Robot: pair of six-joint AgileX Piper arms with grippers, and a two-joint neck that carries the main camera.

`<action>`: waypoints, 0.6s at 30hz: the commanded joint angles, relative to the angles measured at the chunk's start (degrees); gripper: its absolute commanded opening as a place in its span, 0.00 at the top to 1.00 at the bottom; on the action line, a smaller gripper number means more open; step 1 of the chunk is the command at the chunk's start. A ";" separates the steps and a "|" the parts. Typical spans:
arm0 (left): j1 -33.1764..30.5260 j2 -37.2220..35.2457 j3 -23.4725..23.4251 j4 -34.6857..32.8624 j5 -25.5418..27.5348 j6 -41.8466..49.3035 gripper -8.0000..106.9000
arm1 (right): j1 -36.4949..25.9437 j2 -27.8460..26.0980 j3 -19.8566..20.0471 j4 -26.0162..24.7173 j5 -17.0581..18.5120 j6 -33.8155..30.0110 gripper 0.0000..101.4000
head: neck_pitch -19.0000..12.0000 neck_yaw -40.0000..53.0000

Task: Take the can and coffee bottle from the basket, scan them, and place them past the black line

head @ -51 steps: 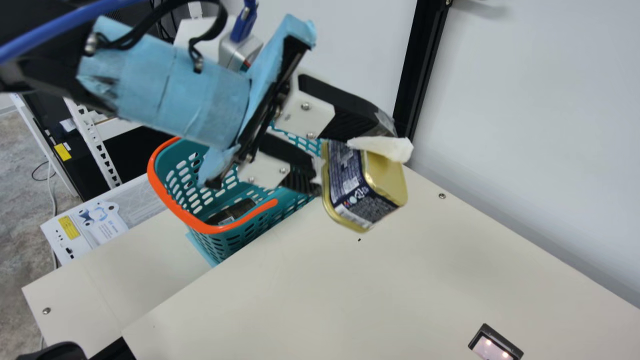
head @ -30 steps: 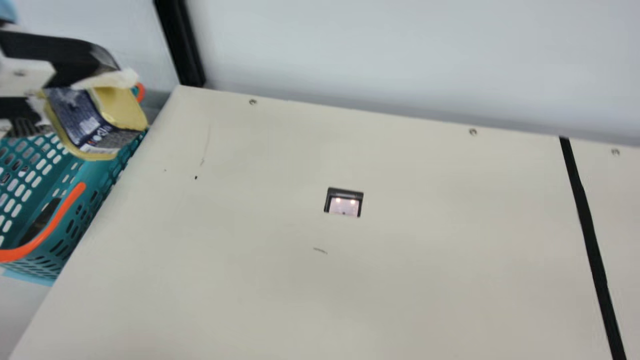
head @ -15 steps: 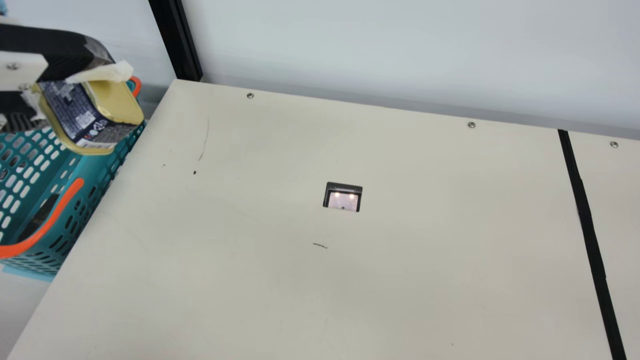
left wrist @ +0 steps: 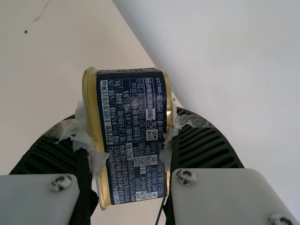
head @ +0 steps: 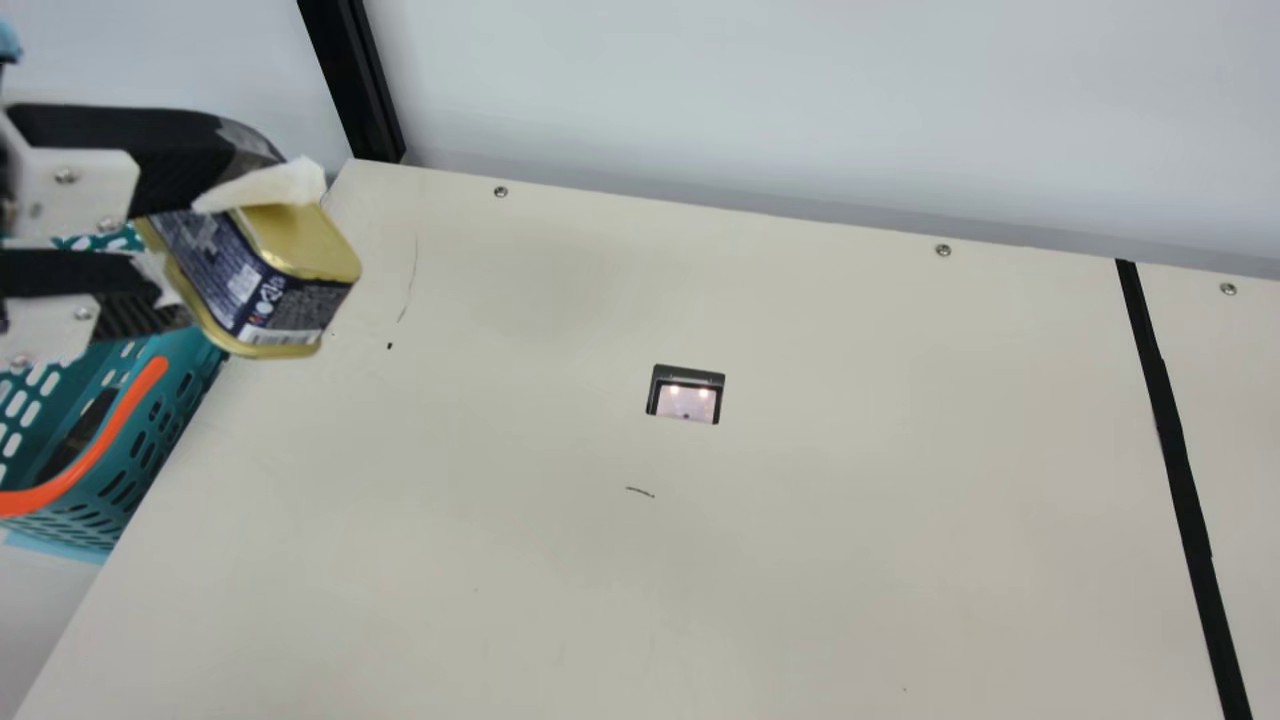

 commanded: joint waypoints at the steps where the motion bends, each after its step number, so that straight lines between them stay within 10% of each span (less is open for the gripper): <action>1: 0.67 0.09 0.12 -0.59 0.19 0.86 0.84 | 0.00 0.00 0.00 0.00 0.00 0.00 0.00 | -0.08 -0.19; 8: -0.74 -0.50 1.90 6.13 -7.81 2.87 0.84 | 0.00 0.00 0.00 0.00 0.00 0.00 0.00 | -0.08 -0.19; 18: -6.66 -4.00 13.26 10.86 -35.56 6.78 0.84 | 0.00 0.00 0.00 0.00 0.00 0.00 0.00 | -0.08 -0.19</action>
